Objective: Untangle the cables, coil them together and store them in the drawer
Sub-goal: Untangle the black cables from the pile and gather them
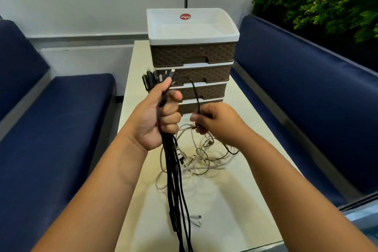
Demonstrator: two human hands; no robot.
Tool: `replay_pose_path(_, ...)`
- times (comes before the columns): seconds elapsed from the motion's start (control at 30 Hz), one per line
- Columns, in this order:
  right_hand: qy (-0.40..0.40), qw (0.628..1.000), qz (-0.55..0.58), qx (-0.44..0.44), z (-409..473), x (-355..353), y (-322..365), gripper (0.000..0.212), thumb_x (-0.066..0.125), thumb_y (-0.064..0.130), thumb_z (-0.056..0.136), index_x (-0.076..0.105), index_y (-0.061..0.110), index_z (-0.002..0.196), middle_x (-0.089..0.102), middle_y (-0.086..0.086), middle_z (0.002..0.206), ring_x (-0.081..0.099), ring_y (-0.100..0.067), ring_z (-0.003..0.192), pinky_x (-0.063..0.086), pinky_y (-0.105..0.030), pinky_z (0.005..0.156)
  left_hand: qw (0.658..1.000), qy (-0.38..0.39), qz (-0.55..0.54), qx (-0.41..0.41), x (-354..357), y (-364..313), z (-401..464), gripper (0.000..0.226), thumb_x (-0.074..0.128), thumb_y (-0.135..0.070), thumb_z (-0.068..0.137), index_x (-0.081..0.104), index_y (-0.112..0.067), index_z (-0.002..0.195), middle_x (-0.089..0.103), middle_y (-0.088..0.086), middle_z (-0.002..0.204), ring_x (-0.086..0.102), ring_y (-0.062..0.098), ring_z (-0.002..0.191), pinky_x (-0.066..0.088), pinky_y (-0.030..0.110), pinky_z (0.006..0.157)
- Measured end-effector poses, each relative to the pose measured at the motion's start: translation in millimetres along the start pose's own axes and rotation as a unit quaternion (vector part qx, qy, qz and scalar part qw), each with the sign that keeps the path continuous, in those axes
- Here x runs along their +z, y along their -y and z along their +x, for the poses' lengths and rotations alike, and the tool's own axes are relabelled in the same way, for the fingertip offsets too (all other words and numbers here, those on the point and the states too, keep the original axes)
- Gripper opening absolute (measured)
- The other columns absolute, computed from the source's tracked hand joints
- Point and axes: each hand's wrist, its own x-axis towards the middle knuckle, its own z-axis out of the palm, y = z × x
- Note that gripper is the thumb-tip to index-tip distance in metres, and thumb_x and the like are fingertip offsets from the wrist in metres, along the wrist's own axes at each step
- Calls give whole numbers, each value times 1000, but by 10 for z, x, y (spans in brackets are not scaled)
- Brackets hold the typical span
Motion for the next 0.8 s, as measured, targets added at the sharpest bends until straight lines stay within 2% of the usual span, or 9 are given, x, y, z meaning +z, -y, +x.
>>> replay_pose_path(0.13, -14, 997, 74, -18, 56, -203, 162, 14, 57, 13, 97, 68, 5, 93, 71, -15, 81, 71, -19, 68, 59, -26, 64, 992, -110, 65, -2, -66, 222, 14, 62, 42, -67, 90, 71, -13, 102, 15, -9, 48, 8, 5, 43, 7, 19, 40)
replay_pose_path(0.3, -19, 995, 91, -30, 108, -250, 308, 17, 53, 14, 99, 66, 6, 90, 66, -8, 70, 69, -17, 61, 59, -27, 61, 982, -158, 103, 0, -117, 401, 51, 79, 42, -81, 77, 72, -16, 110, 12, -7, 56, 8, 7, 47, 11, 18, 39)
replay_pose_path(0.37, -21, 992, 118, -32, 127, -274, 348, 19, 51, 13, 100, 65, 4, 92, 64, -7, 70, 68, -17, 59, 59, -25, 59, 980, -158, 120, 17, -134, 438, 69, 70, 59, -72, 72, 70, -13, 107, 13, -7, 55, 9, 7, 45, 8, 19, 43)
replay_pose_path(0.43, -20, 990, 137, -31, 143, -297, 382, 20, 50, 13, 101, 65, 3, 92, 63, -8, 69, 67, -18, 58, 59, -25, 58, 973, -151, 169, 38, -150, 484, 106, 45, 77, -45, 70, 64, -12, 96, 15, -7, 54, 12, 8, 43, 10, 18, 43)
replay_pose_path(0.5, -8, 987, 155, -30, 151, -307, 414, 20, 49, 12, 101, 65, 1, 93, 62, -8, 69, 65, -18, 58, 58, -25, 57, 959, -167, 226, 45, -139, 546, 157, 19, 78, -23, 77, 59, -19, 80, 19, -7, 55, 14, 10, 45, 12, 19, 43)
replay_pose_path(0.53, -3, 987, 157, -30, 153, -309, 429, 21, 49, 12, 101, 65, 0, 95, 61, -9, 70, 64, -17, 57, 58, -25, 57, 953, -180, 240, 44, -150, 577, 193, 24, 75, -17, 82, 53, -21, 73, 20, -6, 55, 15, 10, 45, 13, 20, 43)
replay_pose_path(0.6, -4, 989, 142, -31, 157, -321, 451, 22, 48, 12, 102, 64, -2, 97, 60, -9, 71, 62, -16, 57, 57, -25, 57, 949, -203, 239, 40, -184, 618, 251, 25, 67, -15, 90, 50, -18, 72, 21, -6, 53, 16, 10, 43, 14, 20, 43)
replay_pose_path(0.7, -37, 990, 128, -40, 157, -370, 443, 23, 46, 13, 102, 65, 4, 93, 58, -6, 69, 60, -15, 55, 54, -23, 53, 955, -207, 211, 19, -234, 615, 311, 19, 54, -22, 98, 59, -10, 84, 19, -7, 49, 14, 8, 40, 13, 17, 40)
replay_pose_path(0.8, -72, 990, 109, -61, 120, -418, 430, 24, 45, 15, 103, 65, 9, 91, 57, -3, 68, 59, -14, 54, 52, -24, 54, 956, -209, 204, -12, -286, 601, 365, 27, 52, -26, 98, 56, -13, 75, 18, -8, 48, 12, 8, 40, 12, 16, 38)
